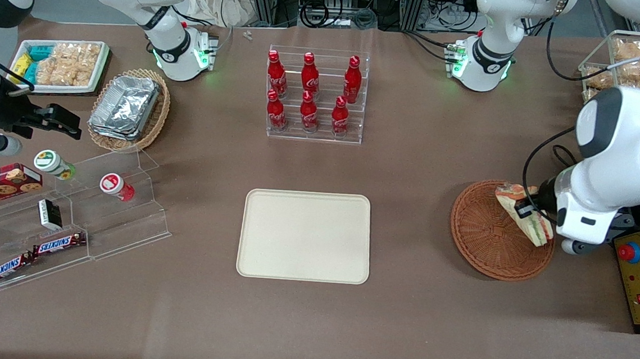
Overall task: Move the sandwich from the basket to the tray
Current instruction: 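Carry the sandwich with the left gripper over to the cream tray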
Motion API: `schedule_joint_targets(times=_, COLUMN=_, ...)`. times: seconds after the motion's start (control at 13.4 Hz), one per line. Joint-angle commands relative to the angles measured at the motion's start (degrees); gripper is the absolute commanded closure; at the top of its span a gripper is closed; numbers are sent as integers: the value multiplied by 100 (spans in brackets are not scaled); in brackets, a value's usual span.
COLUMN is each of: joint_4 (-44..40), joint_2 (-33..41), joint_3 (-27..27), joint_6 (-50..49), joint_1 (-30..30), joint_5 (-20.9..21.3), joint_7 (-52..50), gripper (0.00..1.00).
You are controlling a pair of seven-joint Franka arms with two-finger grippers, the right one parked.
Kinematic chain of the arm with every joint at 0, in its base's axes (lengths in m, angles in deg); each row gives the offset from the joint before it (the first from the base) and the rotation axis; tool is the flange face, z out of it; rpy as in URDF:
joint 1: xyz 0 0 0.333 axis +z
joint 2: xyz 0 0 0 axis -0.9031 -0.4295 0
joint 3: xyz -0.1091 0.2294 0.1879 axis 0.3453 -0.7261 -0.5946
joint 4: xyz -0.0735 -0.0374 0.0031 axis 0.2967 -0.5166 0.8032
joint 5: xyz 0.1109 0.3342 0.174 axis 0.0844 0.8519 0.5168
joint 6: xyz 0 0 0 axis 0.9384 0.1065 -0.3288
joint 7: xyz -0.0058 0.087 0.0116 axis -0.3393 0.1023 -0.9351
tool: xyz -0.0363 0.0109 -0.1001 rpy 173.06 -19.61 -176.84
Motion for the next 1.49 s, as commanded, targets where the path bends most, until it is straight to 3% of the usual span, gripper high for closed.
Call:
schedule_joint_targets(times=0.0, joint_4=-441, joint_2=-151, joint_3=395, joint_6=-300, joint_1=-16, joint_5=-158, joint_7=669, gripper=100)
schedule_joint_targets(times=0.22, joint_4=-432, joint_2=-430, joint_3=1185, joint_6=-90, joint_1=-25, joint_5=-142, joint_7=1023, gripper=100)
schedule_joint_targets(times=0.37, joint_4=-424, joint_2=-816, joint_3=1705, joint_6=636, joint_1=-147, joint_5=-45, joint_7=936, gripper=100)
schedule_joint_targets(times=0.52, joint_4=-441, joint_2=-1343, joint_3=1689, joint_6=1428, joint_1=-656, joint_5=34, joint_7=595, gripper=100)
schedule_joint_targets(times=0.82, joint_4=-633, joint_2=-2433, joint_3=1689, joint_6=2098, joint_1=-1255, joint_5=1236, joint_7=-400, gripper=100)
schedule_joint_targets(times=1.04, joint_4=-1406, joint_2=-3339, joint_3=1672, joint_6=2117, joint_1=-1615, joint_5=1448, joint_7=-558, gripper=100)
schedule_joint_targets(times=1.19, joint_4=-1653, joint_2=-3691, joint_3=1584, joint_6=2126, joint_1=-1782, joint_5=1703, joint_7=-804, gripper=100)
schedule_joint_targets(times=1.41, joint_4=-1926, joint_2=-4114, joint_3=1575, joint_6=2126, joint_1=-1845, joint_5=1766, joint_7=-858, gripper=96)
